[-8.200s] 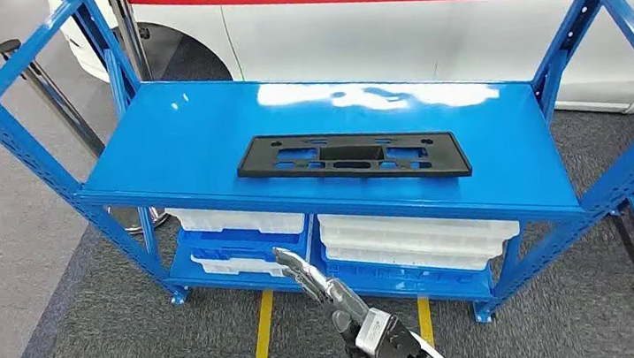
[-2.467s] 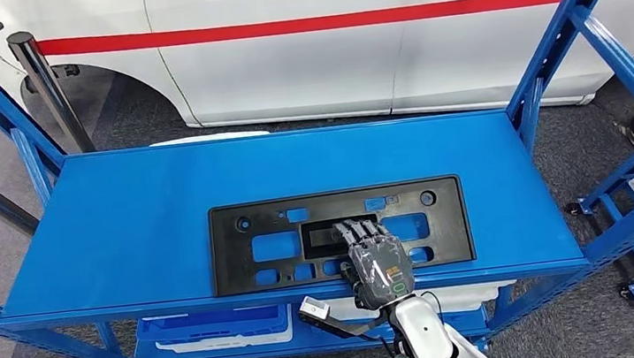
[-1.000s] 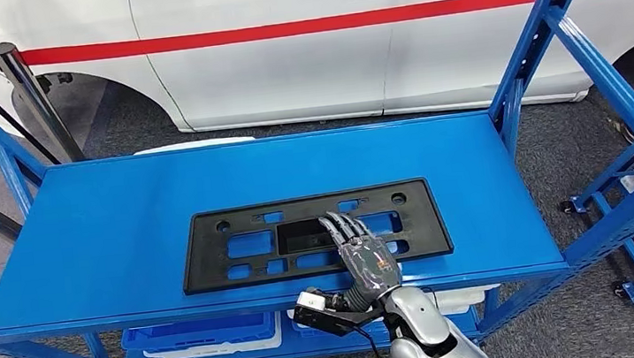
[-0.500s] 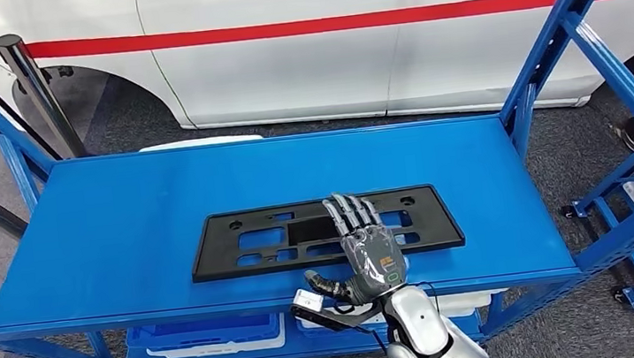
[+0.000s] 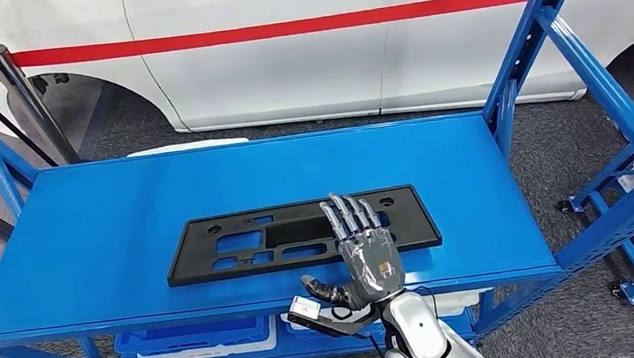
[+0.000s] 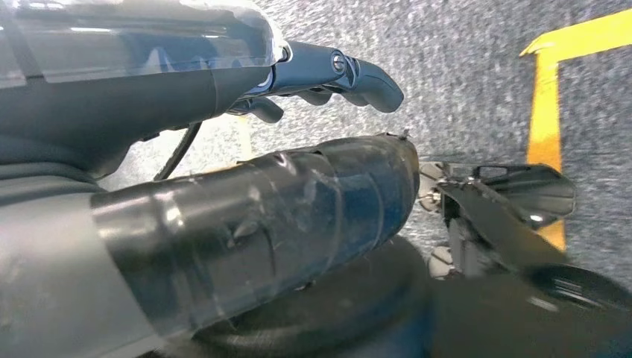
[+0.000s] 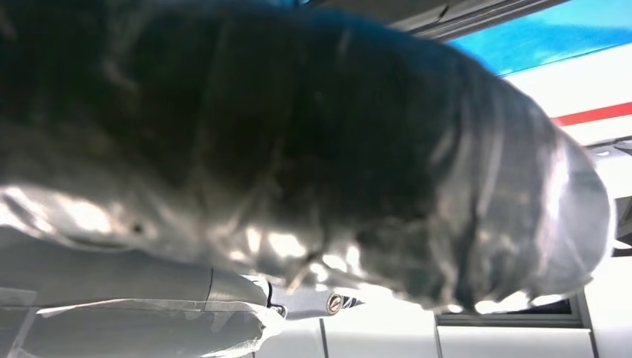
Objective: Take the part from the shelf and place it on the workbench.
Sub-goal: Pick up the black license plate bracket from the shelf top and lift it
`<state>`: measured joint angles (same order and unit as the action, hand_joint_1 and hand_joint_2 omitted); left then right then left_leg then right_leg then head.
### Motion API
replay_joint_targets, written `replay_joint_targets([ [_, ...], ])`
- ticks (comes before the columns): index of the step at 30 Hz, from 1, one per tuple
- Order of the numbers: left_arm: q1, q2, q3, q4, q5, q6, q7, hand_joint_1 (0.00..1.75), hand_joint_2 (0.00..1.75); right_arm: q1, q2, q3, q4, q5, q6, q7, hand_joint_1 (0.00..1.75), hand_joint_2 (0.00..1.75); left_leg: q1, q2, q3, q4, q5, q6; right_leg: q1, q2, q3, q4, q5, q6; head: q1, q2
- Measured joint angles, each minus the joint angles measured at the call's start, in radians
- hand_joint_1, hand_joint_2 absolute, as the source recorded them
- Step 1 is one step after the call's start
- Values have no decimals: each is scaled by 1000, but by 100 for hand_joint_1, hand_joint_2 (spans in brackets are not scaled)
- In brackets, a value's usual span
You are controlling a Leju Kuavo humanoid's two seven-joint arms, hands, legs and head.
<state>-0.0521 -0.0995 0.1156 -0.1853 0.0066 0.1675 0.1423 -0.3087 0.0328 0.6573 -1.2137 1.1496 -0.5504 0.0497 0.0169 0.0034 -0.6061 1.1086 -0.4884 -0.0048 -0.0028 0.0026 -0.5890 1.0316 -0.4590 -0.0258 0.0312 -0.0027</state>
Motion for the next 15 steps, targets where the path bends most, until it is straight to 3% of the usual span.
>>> replay_joint_targets([
  [2, -1, 0, 1, 0, -1, 0, 0, 0, 0, 0, 0, 0, 0, -29, 21, -17, 0, 87, -5, -1, 35, -79, 21, 8, 3, 1, -2, 3, -1, 7, 0, 0],
  [4, -1, 0, 3, 0, -1, 1, 0, 0, 0, 0, 0, 0, -1, -61, 41, -32, 0, 175, -9, -2, 38, -89, 21, 16, 2, 0, -3, 1, 2, 17, 0, 0],
  [6, -1, 1, 5, 0, -2, 2, 0, 0, 0, -1, 0, -1, -4, -83, 50, -42, 0, 175, -5, -1, 43, -99, 28, 28, -1, -1, -7, 12, -8, 29, 1, 0],
  [7, -1, 1, 7, 0, -2, 2, 0, 0, 0, -1, 0, -1, -6, -91, 52, -45, 0, 175, -3, 0, 45, -104, 31, 35, -2, -1, -18, 38, -26, 33, 1, 0],
  [10, -1, 1, 10, 0, -2, 1, -1, 0, 0, 2, -1, -1, -8, -106, 58, -51, 0, 175, -1, 2, 47, -108, 33, 44, -6, -1, -100, 213, -113, 42, 1, 0],
  [11, -1, 1, 10, 0, -2, 0, -2, 0, 0, 4, -1, -1, -8, -109, 59, -52, 0, 175, -1, 2, 47, -107, 32, 44, -8, -1, -124, 261, -126, 45, 1, 0],
  [12, -1, 1, 11, 0, -2, 0, -2, 0, 0, 6, -1, -1, -8, -111, 61, -52, 0, 175, -1, 2, 47, -106, 32, 43, -10, -1, -133, 276, -119, 46, 1, 0],
  [13, -1, 0, 11, 0, -2, 0, -2, 0, 0, 6, -1, -1, -8, -113, 63, -53, 0, 175, -1, 1, 47, -105, 31, 42, -12, -2, -121, 249, -94, 47, 1, 0],
  [15, -1, 0, 11, 0, -3, -1, -3, 0, 0, 4, -2, -1, -8, -120, 73, -54, 0, 175, 0, 0, 48, -100, 26, 35, -16, -2, -59, 120, -28, 46, 1, 0],
])
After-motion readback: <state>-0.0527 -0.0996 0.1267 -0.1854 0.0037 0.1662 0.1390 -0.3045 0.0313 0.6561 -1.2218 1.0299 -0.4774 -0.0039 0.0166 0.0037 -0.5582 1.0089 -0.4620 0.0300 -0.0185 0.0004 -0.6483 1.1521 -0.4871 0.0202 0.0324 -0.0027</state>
